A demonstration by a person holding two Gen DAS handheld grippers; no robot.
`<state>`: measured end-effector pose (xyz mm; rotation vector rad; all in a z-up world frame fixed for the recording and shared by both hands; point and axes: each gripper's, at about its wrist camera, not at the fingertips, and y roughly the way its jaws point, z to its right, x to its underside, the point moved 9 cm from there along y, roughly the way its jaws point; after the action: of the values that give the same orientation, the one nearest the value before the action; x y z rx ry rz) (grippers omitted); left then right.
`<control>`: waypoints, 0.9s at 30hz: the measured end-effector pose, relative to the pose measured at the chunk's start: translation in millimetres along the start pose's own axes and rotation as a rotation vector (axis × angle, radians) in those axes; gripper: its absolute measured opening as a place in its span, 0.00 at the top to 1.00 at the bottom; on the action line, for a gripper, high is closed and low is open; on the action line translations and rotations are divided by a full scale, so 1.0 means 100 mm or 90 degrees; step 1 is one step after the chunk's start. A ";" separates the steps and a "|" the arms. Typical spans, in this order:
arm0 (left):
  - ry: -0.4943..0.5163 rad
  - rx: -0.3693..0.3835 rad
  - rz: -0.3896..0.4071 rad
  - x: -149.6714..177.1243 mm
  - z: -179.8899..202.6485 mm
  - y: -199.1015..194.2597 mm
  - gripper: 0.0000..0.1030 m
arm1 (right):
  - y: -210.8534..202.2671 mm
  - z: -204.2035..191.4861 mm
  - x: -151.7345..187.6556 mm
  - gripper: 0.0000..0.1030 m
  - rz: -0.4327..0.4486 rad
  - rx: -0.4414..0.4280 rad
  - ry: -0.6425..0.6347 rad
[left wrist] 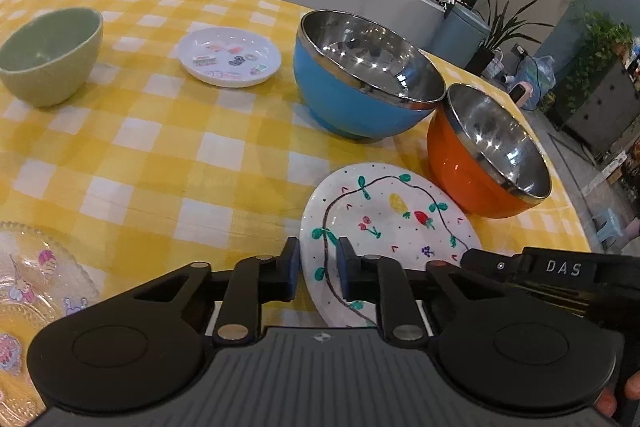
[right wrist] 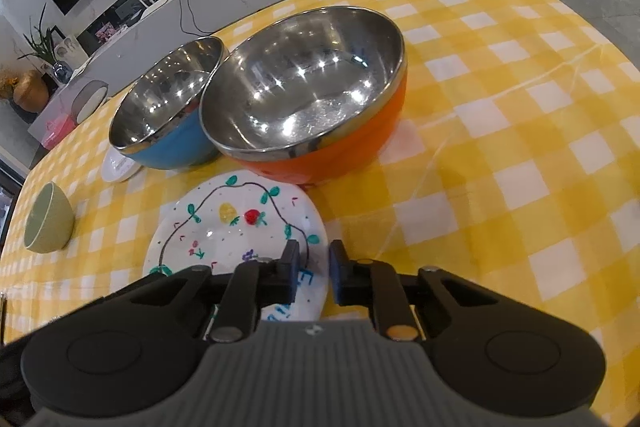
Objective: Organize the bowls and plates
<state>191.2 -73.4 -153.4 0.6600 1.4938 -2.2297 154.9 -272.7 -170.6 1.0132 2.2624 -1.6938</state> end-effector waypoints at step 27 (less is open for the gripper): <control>-0.015 -0.035 0.038 0.06 -0.21 -0.63 0.87 | -0.10 -0.20 0.28 0.91 -0.063 -0.108 0.056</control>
<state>155.6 -31.1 -116.4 0.6498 1.4981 -2.1363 133.3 -244.6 -169.0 0.9712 2.5017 -1.4885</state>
